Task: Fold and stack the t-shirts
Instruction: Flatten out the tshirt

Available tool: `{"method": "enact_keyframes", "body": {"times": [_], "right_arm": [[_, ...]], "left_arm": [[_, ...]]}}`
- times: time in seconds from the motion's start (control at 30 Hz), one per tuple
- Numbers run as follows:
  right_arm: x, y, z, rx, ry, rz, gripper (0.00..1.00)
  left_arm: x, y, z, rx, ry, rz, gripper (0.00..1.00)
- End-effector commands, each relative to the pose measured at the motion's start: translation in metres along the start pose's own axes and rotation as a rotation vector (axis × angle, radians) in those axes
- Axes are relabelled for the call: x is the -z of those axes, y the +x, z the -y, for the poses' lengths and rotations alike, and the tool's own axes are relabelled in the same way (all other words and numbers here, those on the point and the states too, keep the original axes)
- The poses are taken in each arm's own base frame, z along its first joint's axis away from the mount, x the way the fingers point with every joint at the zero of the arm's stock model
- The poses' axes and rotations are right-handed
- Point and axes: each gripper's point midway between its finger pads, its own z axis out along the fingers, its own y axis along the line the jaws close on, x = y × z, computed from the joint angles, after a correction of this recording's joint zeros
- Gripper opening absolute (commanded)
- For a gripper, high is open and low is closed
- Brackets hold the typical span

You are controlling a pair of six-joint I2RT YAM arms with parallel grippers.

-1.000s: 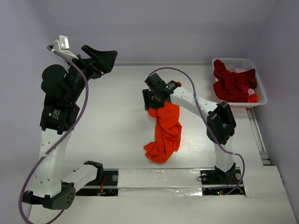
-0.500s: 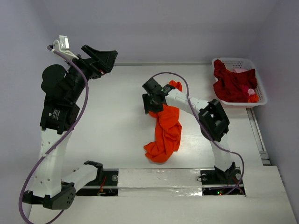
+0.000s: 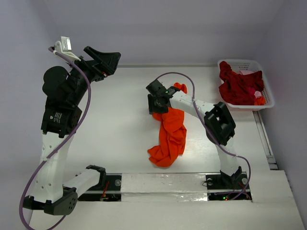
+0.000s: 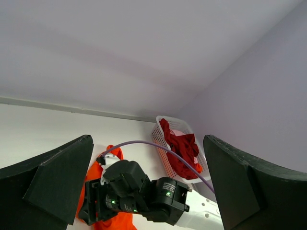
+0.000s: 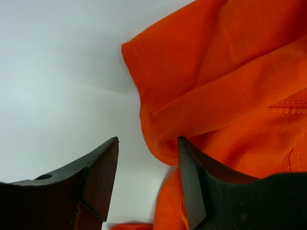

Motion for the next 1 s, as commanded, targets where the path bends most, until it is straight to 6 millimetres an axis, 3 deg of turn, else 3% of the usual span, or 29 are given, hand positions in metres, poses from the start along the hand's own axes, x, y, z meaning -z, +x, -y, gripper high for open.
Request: {"method": "enact_keyframes", "body": {"times": [0.0, 0.4, 0.7, 0.97], "right_arm": [[0.009, -0.015, -0.002, -0.038, -0.005, 0.061, 0.58], [0.006, -0.001, -0.002, -0.053, -0.010, 0.006, 0.56], [-0.003, 0.025, 0.007, -0.077, 0.001, -0.053, 0.54], [-0.007, 0.023, 0.008, -0.067, 0.012, -0.047, 0.51]], "left_arm": [[0.005, -0.012, 0.013, -0.018, 0.047, 0.045, 0.99], [0.007, -0.013, 0.014, -0.017, 0.048, 0.049, 0.99], [0.008, -0.015, 0.014, -0.019, 0.047, 0.057, 0.99], [0.006, -0.013, 0.014, -0.013, 0.050, 0.051, 0.99]]}}
